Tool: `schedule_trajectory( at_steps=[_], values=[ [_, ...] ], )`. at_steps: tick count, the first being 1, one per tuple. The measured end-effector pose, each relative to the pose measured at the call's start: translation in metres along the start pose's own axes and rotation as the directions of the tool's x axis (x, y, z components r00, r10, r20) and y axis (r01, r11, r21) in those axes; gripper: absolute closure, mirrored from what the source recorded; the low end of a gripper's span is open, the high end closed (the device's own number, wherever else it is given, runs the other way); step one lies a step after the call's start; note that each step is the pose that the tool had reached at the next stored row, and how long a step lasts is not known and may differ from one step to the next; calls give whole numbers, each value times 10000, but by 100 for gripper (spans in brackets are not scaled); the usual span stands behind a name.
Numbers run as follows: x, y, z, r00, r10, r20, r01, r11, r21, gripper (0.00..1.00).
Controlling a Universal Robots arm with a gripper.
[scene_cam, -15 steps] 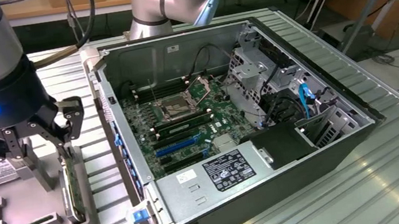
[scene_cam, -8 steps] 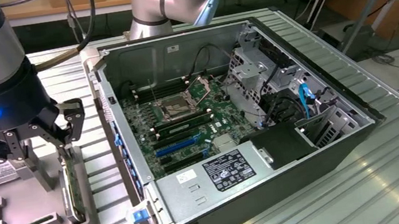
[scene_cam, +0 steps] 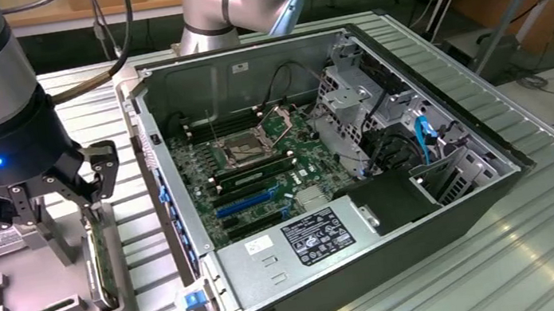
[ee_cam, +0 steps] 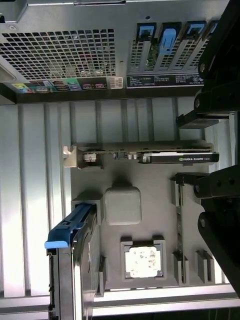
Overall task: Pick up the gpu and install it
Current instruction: 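Pick up the gpu and move the gpu toward the slot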
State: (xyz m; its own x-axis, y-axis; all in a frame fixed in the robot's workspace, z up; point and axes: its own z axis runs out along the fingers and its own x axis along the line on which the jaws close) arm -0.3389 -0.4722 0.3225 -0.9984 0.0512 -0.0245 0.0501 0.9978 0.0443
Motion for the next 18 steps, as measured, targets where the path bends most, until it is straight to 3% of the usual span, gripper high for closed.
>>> schedule_trajectory(
  at_steps=[18],
  values=[
    [2, -4, 83, 10000, 0, 0, 0, 10000, 0, 52]
  ],
)
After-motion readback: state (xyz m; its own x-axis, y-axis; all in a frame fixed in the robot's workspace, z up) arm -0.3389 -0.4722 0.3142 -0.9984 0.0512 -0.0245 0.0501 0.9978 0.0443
